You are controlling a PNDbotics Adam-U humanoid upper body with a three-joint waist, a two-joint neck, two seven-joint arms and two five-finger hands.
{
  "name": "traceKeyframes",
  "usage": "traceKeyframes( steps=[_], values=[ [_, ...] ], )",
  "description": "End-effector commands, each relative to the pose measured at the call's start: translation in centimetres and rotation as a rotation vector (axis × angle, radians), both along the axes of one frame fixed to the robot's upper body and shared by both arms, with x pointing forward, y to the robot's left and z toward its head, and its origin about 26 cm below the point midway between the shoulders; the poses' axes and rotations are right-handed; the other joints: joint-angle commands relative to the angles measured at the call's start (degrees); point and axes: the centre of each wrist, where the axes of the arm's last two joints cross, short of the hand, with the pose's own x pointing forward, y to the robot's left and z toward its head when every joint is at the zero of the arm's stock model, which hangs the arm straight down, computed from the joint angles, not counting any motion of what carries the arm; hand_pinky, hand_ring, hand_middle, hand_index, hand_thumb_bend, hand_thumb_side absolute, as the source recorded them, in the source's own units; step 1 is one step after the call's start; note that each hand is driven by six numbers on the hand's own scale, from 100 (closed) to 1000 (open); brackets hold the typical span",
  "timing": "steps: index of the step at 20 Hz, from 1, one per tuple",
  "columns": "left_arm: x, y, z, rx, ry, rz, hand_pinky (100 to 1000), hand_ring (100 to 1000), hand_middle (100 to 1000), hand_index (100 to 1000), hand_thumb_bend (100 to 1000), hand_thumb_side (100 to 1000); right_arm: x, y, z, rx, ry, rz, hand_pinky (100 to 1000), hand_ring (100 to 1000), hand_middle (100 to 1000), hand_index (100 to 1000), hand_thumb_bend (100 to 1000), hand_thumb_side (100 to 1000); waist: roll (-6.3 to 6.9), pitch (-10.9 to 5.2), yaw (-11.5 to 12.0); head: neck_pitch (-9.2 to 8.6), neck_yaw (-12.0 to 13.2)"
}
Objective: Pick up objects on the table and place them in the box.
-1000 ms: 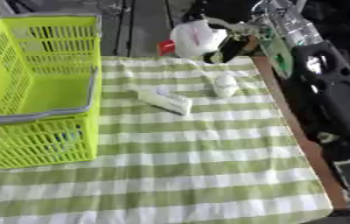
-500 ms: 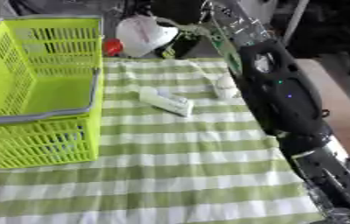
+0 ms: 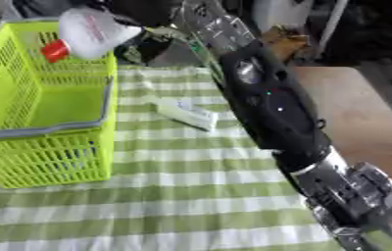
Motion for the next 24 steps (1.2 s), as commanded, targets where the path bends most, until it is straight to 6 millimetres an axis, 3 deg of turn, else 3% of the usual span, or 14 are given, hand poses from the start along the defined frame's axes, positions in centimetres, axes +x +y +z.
traceKeyframes(
  steps=[1, 8, 9, 11, 14, 17, 18, 23, 24],
  values=[
    [0.0, -0.3, 1.1, 0.015, -0.035, -0.021, 713, 900, 867, 813, 295, 877, -0.1, 1.5, 0.2, 0.013, -0.035, -0.016, 647, 693, 686, 684, 314, 366, 0.33, -0.84, 0.72, -0.08, -0.70],
    [0.1, -0.6, 1.2, 0.012, -0.039, -0.039, 713, 901, 867, 813, 296, 878, 1.3, 3.8, -4.4, -0.169, 0.150, -0.021, 710, 765, 768, 768, 319, 403, 0.11, -0.49, 2.40, -0.51, -1.38],
    [0.1, -0.6, 1.2, 0.012, -0.039, -0.040, 713, 901, 868, 813, 296, 879, 1.5, 3.8, -4.9, -0.204, 0.182, -0.024, 1000, 1000, 1000, 1000, 508, 540, 0.07, -0.43, 2.49, -0.53, -1.41],
    [0.2, -0.6, 1.3, 0.011, -0.041, -0.043, 713, 901, 867, 813, 296, 879, 2.6, 3.7, -7.5, -0.358, 0.358, -0.076, 1000, 1000, 1000, 1000, 488, 609, 0.02, -0.29, 2.77, -0.56, -1.49],
    [0.2, -0.6, 1.3, 0.009, -0.041, -0.039, 713, 902, 868, 813, 297, 880, 2.4, 3.1, -5.5, -0.290, 0.414, -0.066, 1000, 1000, 1000, 1000, 328, 737, -0.11, -0.17, 2.51, -0.59, -1.07],
    [0.2, -0.6, 1.3, 0.009, -0.040, -0.037, 713, 902, 868, 812, 297, 881, 1.5, 2.0, -2.9, -0.100, 0.340, -0.030, 972, 964, 1000, 1000, 283, 728, -0.20, -0.12, 1.87, -0.77, -0.65],
    [0.1, -0.5, 1.3, 0.009, -0.039, -0.036, 713, 903, 868, 812, 297, 881, 1.2, 1.5, -2.2, -0.027, 0.305, -0.023, 941, 931, 1000, 1000, 218, 719, -0.18, -0.12, 1.59, -0.81, -0.50],
    [0.1, -0.5, 1.2, 0.008, -0.037, -0.030, 713, 903, 868, 812, 297, 882, 0.5, -0.8, 0.1, 0.265, 0.156, -0.028, 852, 854, 931, 969, 200, 690, 0.05, -0.09, 0.38, -1.00, -0.02],
    [0.1, -0.4, 1.2, 0.008, -0.037, -0.028, 713, 903, 868, 812, 295, 881, 0.4, -1.5, 0.5, 0.335, 0.128, -0.036, 790, 794, 858, 936, 228, 659, 0.17, -0.06, 0.08, -1.06, 0.27]
  ],
)
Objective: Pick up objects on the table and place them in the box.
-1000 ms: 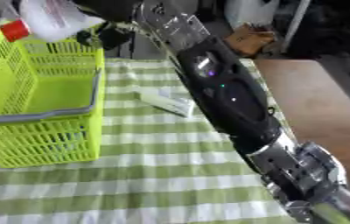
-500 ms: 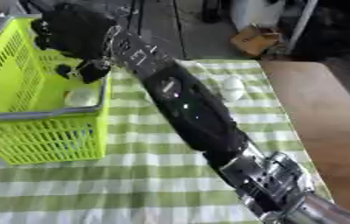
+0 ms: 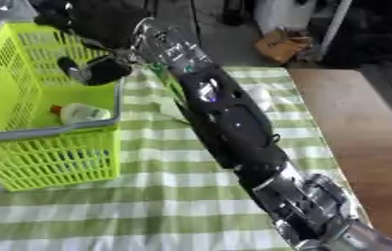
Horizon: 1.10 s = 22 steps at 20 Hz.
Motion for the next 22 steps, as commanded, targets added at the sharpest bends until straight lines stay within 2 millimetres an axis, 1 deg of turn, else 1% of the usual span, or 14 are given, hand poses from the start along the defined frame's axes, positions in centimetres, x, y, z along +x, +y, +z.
traceKeyframes(
  steps=[1, 2, 4, 5, 6, 7, 8, 9, 10, 11, 12, 14, 19, 22],
  values=[
    [-0.2, 0.1, 0.8, 0.008, -0.029, 0.002, 713, 903, 868, 812, 295, 881, -0.6, -2.4, 2.6, 0.212, -0.128, -0.043, 790, 794, 858, 936, 228, 659, 0.64, -0.49, -0.44, -0.59, 0.66],
    [-0.2, 0.1, 0.8, 0.007, -0.029, 0.005, 713, 904, 868, 812, 295, 882, -0.7, -3.3, 2.9, 0.312, -0.159, -0.062, 729, 736, 788, 899, 248, 623, 0.75, -0.42, -0.77, -0.67, 1.05],
    [-0.2, 0.2, 0.8, 0.007, -0.028, 0.010, 713, 904, 868, 812, 295, 883, -0.7, -4.4, 2.9, 0.460, -0.206, -0.094, 711, 723, 775, 888, 257, 610, 0.85, -0.31, -1.17, -0.79, 1.59],
    [-0.3, 0.2, 0.8, 0.006, -0.027, 0.011, 713, 904, 868, 812, 295, 883, -0.7, -4.8, 2.8, 0.507, -0.220, -0.108, 711, 723, 775, 888, 257, 610, 0.87, -0.27, -1.29, -0.83, 1.78],
    [-0.3, 0.2, 0.7, 0.006, -0.026, 0.015, 713, 905, 868, 811, 294, 884, -0.5, -5.7, 2.3, 0.545, -0.215, -0.140, 685, 704, 757, 876, 264, 601, 0.96, -0.16, -1.72, -0.92, 2.28],
    [-0.3, 0.3, 0.7, 0.007, -0.025, 0.018, 713, 905, 868, 811, 294, 884, -0.4, -6.6, 2.0, 0.574, -0.206, -0.163, 685, 704, 757, 876, 264, 601, 1.01, -0.09, -1.98, -0.96, 2.57],
    [-0.3, 0.3, 0.6, 0.007, -0.024, 0.020, 713, 906, 868, 811, 293, 885, -0.1, -7.4, 1.4, 0.580, -0.176, -0.185, 672, 705, 760, 887, 268, 575, 1.07, 0.01, -2.30, -1.04, 2.93],
    [-0.3, 0.3, 0.6, 0.008, -0.024, 0.021, 713, 906, 868, 811, 293, 885, 0.2, -8.6, 0.5, 0.569, -0.112, -0.201, 672, 705, 760, 887, 268, 575, 1.17, 0.09, -2.61, -1.09, 3.27],
    [-0.3, 0.3, 0.6, 0.008, -0.024, 0.022, 713, 906, 868, 811, 293, 886, 0.4, -9.6, 0.0, 0.562, -0.049, -0.207, 649, 684, 751, 891, 275, 563, 1.22, 0.17, -2.82, -1.16, 3.53],
    [-0.3, 0.3, 0.6, 0.010, -0.024, 0.021, 713, 906, 868, 811, 293, 886, 0.6, -10.5, -0.5, 0.553, 0.024, -0.210, 649, 684, 751, 891, 275, 563, 1.26, 0.25, -2.99, -1.23, 3.76],
    [-0.3, 0.3, 0.6, 0.011, -0.024, 0.020, 714, 907, 868, 811, 292, 888, 0.7, -11.4, -0.7, 0.548, 0.080, -0.211, 630, 668, 738, 887, 285, 550, 1.29, 0.37, -3.15, -1.28, 3.97],
    [-0.3, 0.2, 0.6, 0.013, -0.021, 0.016, 714, 908, 869, 811, 292, 889, 0.6, -13.2, -1.0, 0.540, 0.171, -0.209, 626, 665, 735, 887, 289, 548, 1.36, 0.66, -3.48, -1.32, 4.31],
    [-0.3, 0.2, 0.7, 0.016, -0.028, 0.012, 714, 909, 867, 810, 291, 888, -0.6, -16.9, -1.3, 0.557, 0.268, -0.215, 591, 632, 689, 848, 308, 532, 1.69, 1.35, -4.17, -1.46, 5.12],
    [-0.2, 0.1, 0.7, 0.016, -0.030, 0.012, 714, 911, 868, 809, 292, 888, -1.2, -18.2, -1.6, 0.583, 0.298, -0.225, 574, 616, 662, 838, 315, 526, 1.87, 1.68, -4.40, -1.54, 5.40]
  ],
)
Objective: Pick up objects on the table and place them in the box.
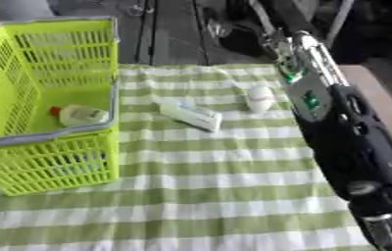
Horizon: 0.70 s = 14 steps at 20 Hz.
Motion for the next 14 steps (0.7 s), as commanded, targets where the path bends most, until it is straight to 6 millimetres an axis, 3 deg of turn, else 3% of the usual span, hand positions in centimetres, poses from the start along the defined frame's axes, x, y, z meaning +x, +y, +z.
traceKeyframes(
  steps=[1, 7, 14],
  values=[
    [-0.1, 0.0, 1.0, 0.017, -0.036, -0.003, 714, 911, 868, 809, 292, 888, -0.9, -1.8, 1.7, 0.024, -0.020, -0.007, 571, 614, 658, 838, 315, 526, 0.16, -0.33, -0.27, -0.40, 0.36],
    [-0.1, -0.2, 1.0, 0.016, -0.037, -0.006, 715, 912, 868, 808, 295, 885, -1.4, -2.8, 1.1, 0.073, 0.021, -0.017, 557, 603, 640, 834, 327, 518, 0.36, 0.21, -0.69, -0.37, 0.42],
    [0.0, -0.3, 1.1, 0.013, -0.042, -0.009, 716, 916, 870, 805, 295, 884, -1.6, -2.7, 0.7, 0.102, 0.042, -0.012, 550, 598, 633, 833, 330, 517, 0.70, 0.37, -0.79, -0.33, 0.73]
  ],
)
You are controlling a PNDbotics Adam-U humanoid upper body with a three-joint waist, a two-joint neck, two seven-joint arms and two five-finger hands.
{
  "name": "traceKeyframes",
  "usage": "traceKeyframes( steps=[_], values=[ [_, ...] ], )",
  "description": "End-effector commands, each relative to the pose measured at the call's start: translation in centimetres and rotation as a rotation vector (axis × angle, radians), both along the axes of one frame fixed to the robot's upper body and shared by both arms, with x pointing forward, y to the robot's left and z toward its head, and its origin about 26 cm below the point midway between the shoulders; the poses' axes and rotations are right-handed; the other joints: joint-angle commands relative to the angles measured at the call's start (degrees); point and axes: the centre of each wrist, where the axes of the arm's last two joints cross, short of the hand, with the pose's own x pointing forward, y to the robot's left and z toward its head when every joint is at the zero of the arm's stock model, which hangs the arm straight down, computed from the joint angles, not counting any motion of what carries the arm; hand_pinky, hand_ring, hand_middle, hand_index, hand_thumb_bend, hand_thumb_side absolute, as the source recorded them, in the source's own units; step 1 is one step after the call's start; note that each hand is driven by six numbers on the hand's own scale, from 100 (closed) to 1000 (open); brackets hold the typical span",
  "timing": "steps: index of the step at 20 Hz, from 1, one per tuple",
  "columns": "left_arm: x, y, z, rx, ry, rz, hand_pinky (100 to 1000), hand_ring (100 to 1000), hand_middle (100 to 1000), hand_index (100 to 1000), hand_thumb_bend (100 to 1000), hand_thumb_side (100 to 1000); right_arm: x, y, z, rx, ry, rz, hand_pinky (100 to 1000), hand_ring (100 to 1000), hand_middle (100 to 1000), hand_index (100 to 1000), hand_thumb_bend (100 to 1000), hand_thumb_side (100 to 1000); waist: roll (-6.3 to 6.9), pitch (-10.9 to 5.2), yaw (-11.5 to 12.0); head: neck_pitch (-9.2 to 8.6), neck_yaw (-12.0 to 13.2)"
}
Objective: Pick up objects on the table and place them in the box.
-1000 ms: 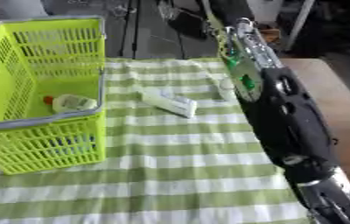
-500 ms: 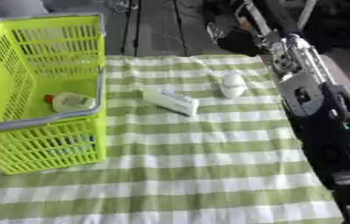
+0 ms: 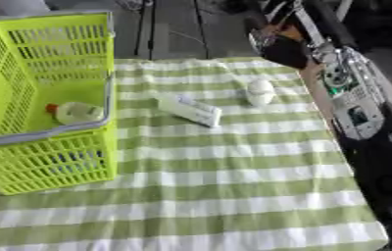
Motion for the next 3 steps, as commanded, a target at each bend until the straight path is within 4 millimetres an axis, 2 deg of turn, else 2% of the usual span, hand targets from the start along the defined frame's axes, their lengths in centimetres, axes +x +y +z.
traceKeyframes(
  steps=[1, 3],
  values=[
    [-0.09, -0.10, 0.99, 0.014, -0.036, -0.006, 717, 920, 871, 805, 295, 884, -0.36, -0.26, 1.36, 0.007, -0.034, 0.001, 549, 596, 632, 831, 327, 517, 0.32, -0.57, 0.05, -0.26, 0.16],
    [-0.07, -0.15, 1.02, 0.015, -0.037, -0.010, 717, 920, 871, 805, 295, 884, -0.37, -0.24, 1.30, 0.008, -0.031, 0.003, 549, 596, 632, 831, 327, 517, 0.37, -0.50, 0.03, -0.25, 0.04]
  ],
)
